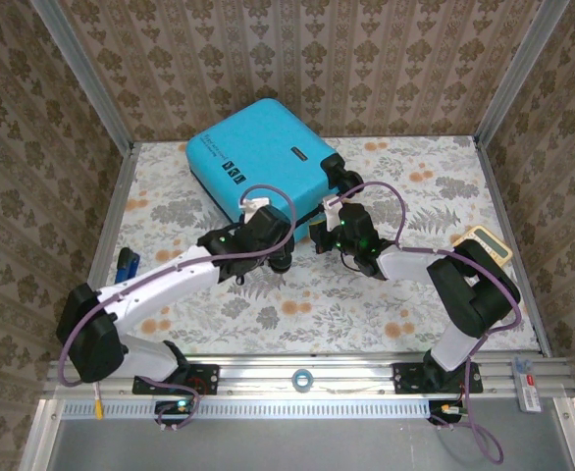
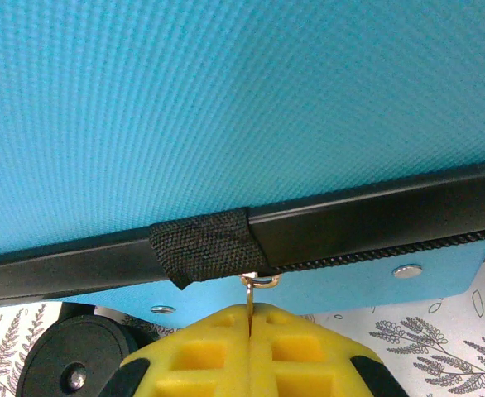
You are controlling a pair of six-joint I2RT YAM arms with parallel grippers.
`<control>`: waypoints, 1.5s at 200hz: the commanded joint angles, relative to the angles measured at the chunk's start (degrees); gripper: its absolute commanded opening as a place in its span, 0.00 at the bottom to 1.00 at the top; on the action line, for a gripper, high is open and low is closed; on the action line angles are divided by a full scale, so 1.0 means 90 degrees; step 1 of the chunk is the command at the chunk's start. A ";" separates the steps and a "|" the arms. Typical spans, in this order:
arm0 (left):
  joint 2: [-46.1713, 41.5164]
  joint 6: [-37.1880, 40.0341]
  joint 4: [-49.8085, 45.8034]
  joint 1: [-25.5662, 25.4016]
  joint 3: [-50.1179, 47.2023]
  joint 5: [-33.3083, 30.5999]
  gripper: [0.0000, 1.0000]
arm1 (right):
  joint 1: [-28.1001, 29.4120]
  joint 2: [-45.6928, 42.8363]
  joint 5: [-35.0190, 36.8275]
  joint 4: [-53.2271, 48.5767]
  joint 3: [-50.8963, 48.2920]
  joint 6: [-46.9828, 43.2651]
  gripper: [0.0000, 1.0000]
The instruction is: Pack the luggage
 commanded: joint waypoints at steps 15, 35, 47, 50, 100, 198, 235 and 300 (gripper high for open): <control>0.0192 0.0285 -0.0161 0.0200 0.0222 -0.0173 0.71 | 0.0078 -0.0183 -0.0160 0.0225 -0.0097 -0.0031 0.00; 0.0252 0.0328 -0.0149 0.0308 0.0191 -0.0107 0.61 | 0.0076 -0.0184 -0.0151 0.0264 -0.0126 -0.0047 0.00; 0.0278 0.0344 -0.0168 0.0365 0.0165 -0.0108 0.54 | 0.0070 -0.0184 -0.0117 0.0292 -0.0128 -0.0060 0.00; 0.0287 0.0349 -0.0178 0.0381 0.0155 -0.0108 0.52 | 0.0084 -0.0182 -0.0104 0.0294 -0.0138 -0.0060 0.00; 0.0251 0.0403 -0.0206 0.0566 -0.0018 0.0016 0.27 | 0.0001 -0.0146 0.0539 0.0868 -0.0342 -0.0028 0.00; -0.0280 0.0412 -0.0271 0.0864 -0.0120 0.0166 0.14 | -0.0010 0.0062 0.2958 0.2350 -0.0672 0.0121 0.00; -0.0621 0.0496 -0.0397 0.0879 -0.0015 0.0071 0.13 | -0.0018 -0.0220 0.3393 0.2282 -0.0721 0.0146 0.00; -0.1171 0.0691 -0.0462 0.1217 0.0008 0.0340 0.10 | -0.0098 -0.0709 0.2509 0.2906 -0.1083 -0.0311 0.00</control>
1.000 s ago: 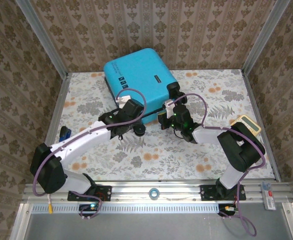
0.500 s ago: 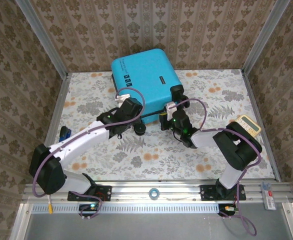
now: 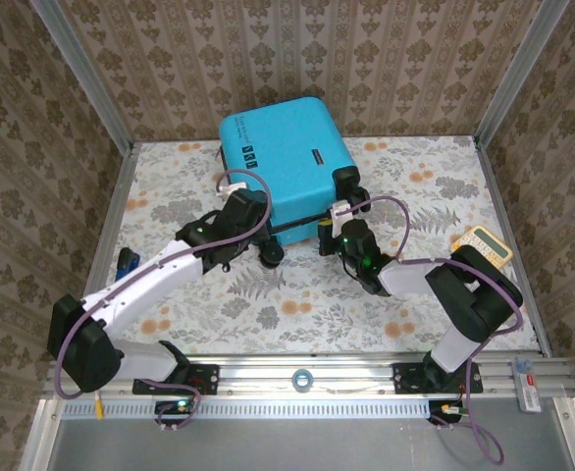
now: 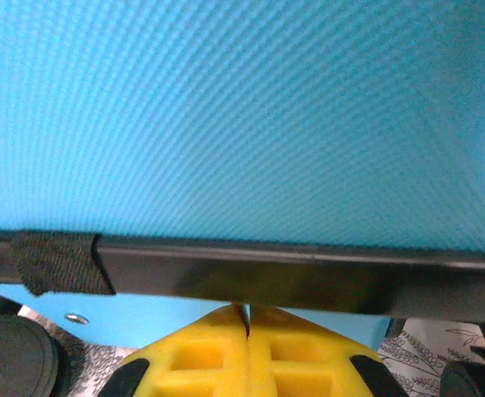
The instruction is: Pack the luggage
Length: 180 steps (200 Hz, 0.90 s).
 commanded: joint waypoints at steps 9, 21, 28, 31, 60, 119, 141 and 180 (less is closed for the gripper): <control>-0.0716 0.0545 -0.0643 0.0215 0.0045 -0.0033 0.09 | -0.0377 -0.0519 0.0341 0.1406 -0.0156 -0.0413 0.00; -0.0770 0.0516 -0.0601 0.0213 0.0051 0.0102 0.08 | -0.0377 -0.0590 0.0062 0.1368 -0.0142 -0.0541 0.00; -0.0817 0.0499 -0.0563 0.0218 0.0046 0.0159 0.08 | -0.0377 -0.0626 -0.0020 0.1397 -0.0143 -0.0601 0.00; -0.0842 0.0485 -0.0549 0.0216 0.0034 0.0171 0.08 | -0.0377 -0.0634 -0.0033 0.1419 -0.0155 -0.0617 0.00; -0.1115 0.0429 -0.0428 0.0279 -0.0030 0.0216 0.07 | -0.0387 -0.0649 0.0263 0.1484 -0.0118 -0.0675 0.00; -0.1361 0.0632 -0.0454 0.0711 0.0040 0.0388 0.04 | -0.0447 -0.0723 0.1645 0.0956 0.0057 -0.0350 0.00; -0.1369 0.0630 -0.0391 0.0776 0.0041 0.0583 0.04 | -0.0626 -0.0780 0.1825 0.0657 0.0066 0.0151 0.00; -0.1386 0.0574 -0.0383 0.0776 -0.0024 0.0624 0.03 | -0.0796 -0.0665 0.0915 0.1557 -0.0213 0.0172 0.00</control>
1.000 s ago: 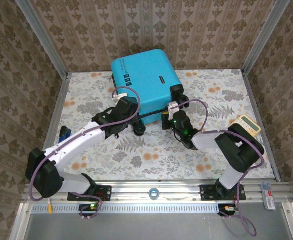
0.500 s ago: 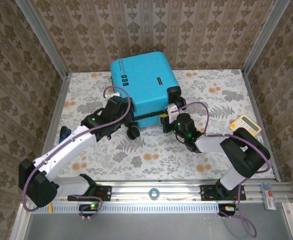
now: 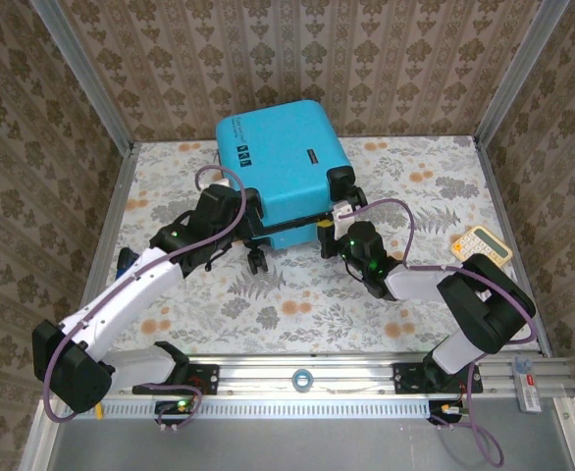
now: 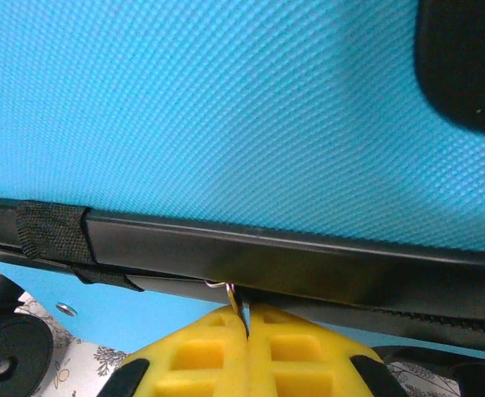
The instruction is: Pack the luggage
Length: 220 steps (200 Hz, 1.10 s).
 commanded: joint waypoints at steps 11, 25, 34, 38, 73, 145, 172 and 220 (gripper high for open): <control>-0.0652 0.0484 -0.0438 0.0160 0.0178 -0.0459 0.02 | -0.0763 -0.0152 0.1536 0.1182 0.0162 0.0398 0.00; -0.0697 0.0552 -0.0570 0.0189 0.0241 -0.0560 0.02 | -0.0804 -0.0185 0.2130 0.0613 0.0336 0.0620 0.00; -0.0758 0.0577 -0.0604 0.0203 0.0256 -0.0602 0.02 | -0.0826 -0.0249 0.2380 0.0474 0.0335 0.0774 0.00; -0.0784 0.0585 -0.0613 0.0212 0.0259 -0.0614 0.02 | -0.0830 -0.0279 0.2469 0.0401 0.0345 0.0827 0.00; -0.0829 0.0680 -0.0627 0.0262 0.0208 -0.0603 0.01 | -0.0908 -0.0474 0.2981 -0.0267 0.0550 0.1184 0.00; 0.0083 0.1683 -0.1521 0.0439 0.0952 -0.1154 0.00 | -0.1210 -0.0345 0.0288 -0.0184 0.0925 0.0187 0.00; 0.0237 0.1864 -0.1461 0.0545 0.1076 -0.0918 0.00 | -0.1206 -0.0295 -0.0092 0.0248 0.0767 0.0185 0.00; 0.0663 0.1942 -0.0962 -0.0045 0.1421 0.0024 0.42 | -0.1179 -0.0089 -0.0698 -0.0185 0.1022 0.0053 0.00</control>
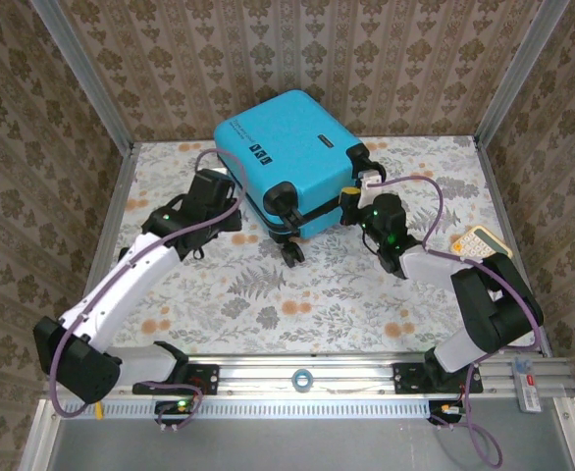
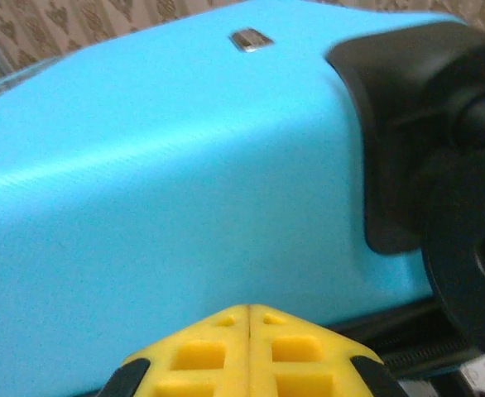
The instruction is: Pack the luggage
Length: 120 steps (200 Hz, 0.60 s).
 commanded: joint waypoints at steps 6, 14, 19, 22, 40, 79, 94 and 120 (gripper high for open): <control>0.0250 0.0168 0.0305 -0.0507 0.0443 0.0556 0.51 | 0.0047 0.0073 -0.0286 0.0133 0.0225 -0.0153 0.00; 0.0357 0.0128 0.0366 -0.0662 0.0528 0.0635 0.58 | 0.0048 0.0066 -0.0299 0.0116 0.0225 -0.0153 0.00; 0.0425 0.0083 0.0405 -0.0748 0.0573 0.0672 0.60 | 0.0049 0.0078 -0.0299 0.0101 0.0225 -0.0153 0.00; 0.0465 0.0062 0.0440 -0.0794 0.0595 0.0707 0.62 | 0.0042 0.0084 -0.0306 0.0090 0.0217 -0.0152 0.00; 0.0729 -0.0147 0.0704 -0.0997 0.0676 0.0941 0.66 | 0.0050 0.0076 -0.0318 0.0046 0.0201 -0.0143 0.00; 0.1308 -0.0328 0.0828 -0.1226 0.0951 0.1034 0.73 | 0.0050 -0.0003 -0.0399 -0.0050 0.0111 -0.0153 0.00; 0.1443 -0.0370 0.0803 -0.1270 0.1027 0.1051 0.78 | 0.0045 -0.0059 -0.0459 -0.0162 0.0088 -0.0174 0.00; 0.1633 -0.0456 0.0760 -0.1331 0.1115 0.1059 0.81 | 0.0019 -0.0113 -0.0728 -0.0457 0.0118 -0.0210 0.00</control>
